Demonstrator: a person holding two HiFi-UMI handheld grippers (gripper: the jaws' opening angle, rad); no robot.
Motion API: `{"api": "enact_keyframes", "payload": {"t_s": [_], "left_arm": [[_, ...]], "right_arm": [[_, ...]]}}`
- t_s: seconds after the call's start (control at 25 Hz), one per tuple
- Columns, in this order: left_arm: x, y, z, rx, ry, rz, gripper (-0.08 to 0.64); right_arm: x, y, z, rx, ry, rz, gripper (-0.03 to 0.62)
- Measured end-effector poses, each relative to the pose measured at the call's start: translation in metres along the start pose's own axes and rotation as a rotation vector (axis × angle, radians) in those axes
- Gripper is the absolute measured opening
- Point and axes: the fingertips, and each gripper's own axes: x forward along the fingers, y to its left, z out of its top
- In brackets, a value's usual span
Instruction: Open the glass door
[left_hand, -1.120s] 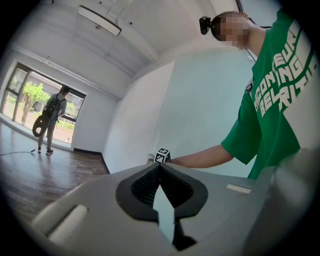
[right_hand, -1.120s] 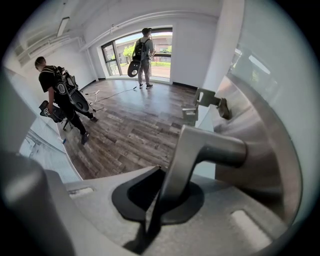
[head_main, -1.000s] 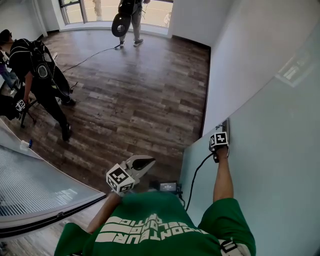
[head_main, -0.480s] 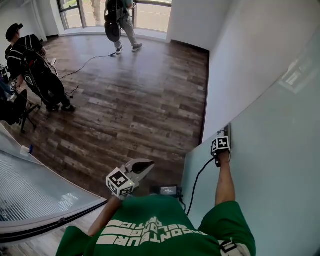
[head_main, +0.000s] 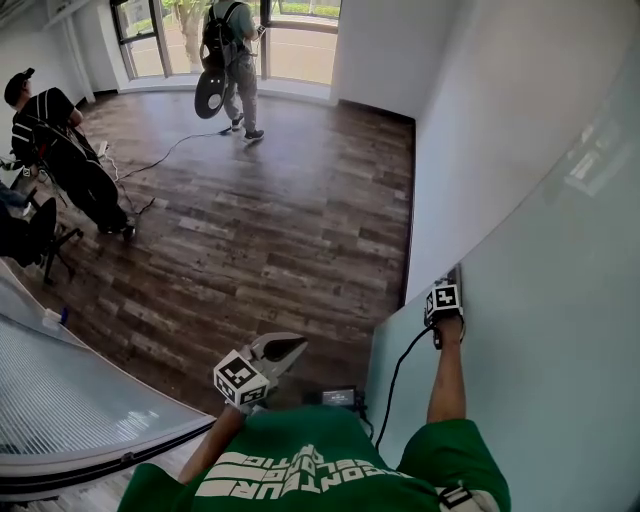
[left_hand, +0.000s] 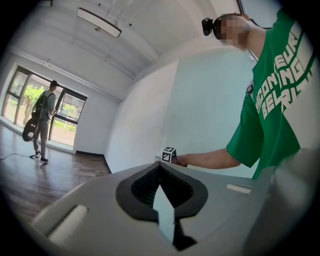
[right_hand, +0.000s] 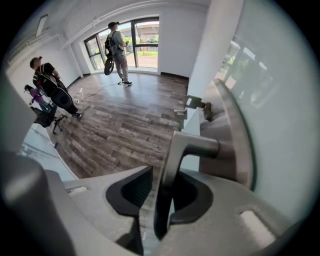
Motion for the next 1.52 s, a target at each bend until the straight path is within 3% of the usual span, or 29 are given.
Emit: {"api": "enact_keyframes", "payload": {"t_s": [0.12,0.24,0.36,0.44,0.6,0.8,1.0,1.36,1.52], "left_arm": [[-0.002,0.003,0.002,-0.003,-0.007,0.006,0.012],[-0.004,0.008,0.004,-0.003,-0.011,0.012,0.014],[-0.007,0.014,0.006,0.001,-0.021,0.021,0.014],[-0.013,0.018,0.009,0.004,-0.031,0.032,0.012],[-0.031,0.026,0.014,0.008,-0.046,0.066,0.014],[-0.059,0.039,0.015,0.000,-0.060,0.127,0.014],[-0.084,0.053,0.022,-0.006,-0.082,0.197,0.012],[-0.129,0.069,0.024,-0.011,-0.132,0.302,0.014],[-0.138,0.076,0.017,-0.026,-0.137,0.343,0.014]], "right_arm": [[-0.012,-0.013,0.009,-0.083,-0.059,-0.166,0.091],[-0.050,-0.007,0.035,-0.165,-0.197,-0.286,0.120],[-0.092,0.028,0.060,-0.217,-0.385,-0.260,0.106],[-0.116,0.056,0.069,-0.244,-0.492,-0.217,0.003],[-0.152,0.107,0.075,-0.326,-0.630,-0.174,-0.008],[-0.190,0.187,0.081,-0.374,-0.852,0.007,-0.008],[-0.219,0.269,0.082,-0.391,-0.982,0.243,-0.008],[-0.257,0.401,0.051,-0.558,-1.067,0.561,-0.008],[-0.262,0.437,0.033,-0.650,-1.062,0.676,-0.008]]}}
